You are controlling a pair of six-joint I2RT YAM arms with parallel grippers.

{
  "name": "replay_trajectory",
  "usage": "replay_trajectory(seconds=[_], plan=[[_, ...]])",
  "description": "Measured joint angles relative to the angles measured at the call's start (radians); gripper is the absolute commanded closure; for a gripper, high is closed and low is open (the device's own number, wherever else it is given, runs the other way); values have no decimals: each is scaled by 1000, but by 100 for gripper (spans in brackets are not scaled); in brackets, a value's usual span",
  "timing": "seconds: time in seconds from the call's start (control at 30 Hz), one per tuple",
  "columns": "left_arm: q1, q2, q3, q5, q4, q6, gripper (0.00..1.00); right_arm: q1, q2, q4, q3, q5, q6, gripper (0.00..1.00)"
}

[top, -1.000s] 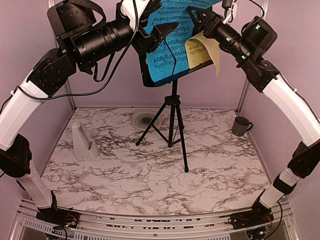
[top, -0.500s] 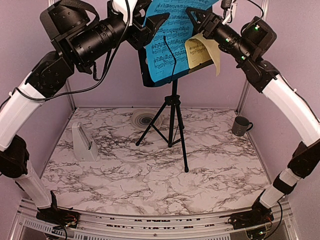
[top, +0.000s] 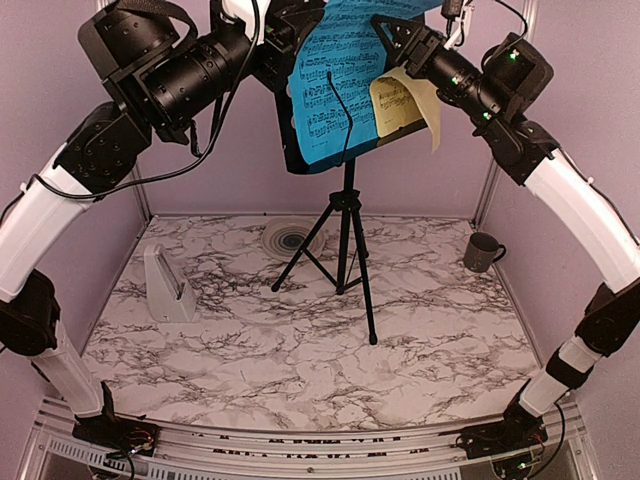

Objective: Pack up the instrument practice props
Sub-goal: Hold the sheet music at the music stand.

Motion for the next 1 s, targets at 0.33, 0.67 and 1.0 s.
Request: replay_trajectory(seconds=[0.33, 0.67, 1.0], plan=[[-1, 23, 26, -6, 8, 6, 77, 0, -7, -1, -11, -7, 0, 45], [-2, 77, 71, -32, 5, 27, 69, 0, -16, -2, -13, -16, 3, 45], [-2, 80, 72, -45, -10, 21, 67, 0, -11, -20, 0, -43, 4, 45]])
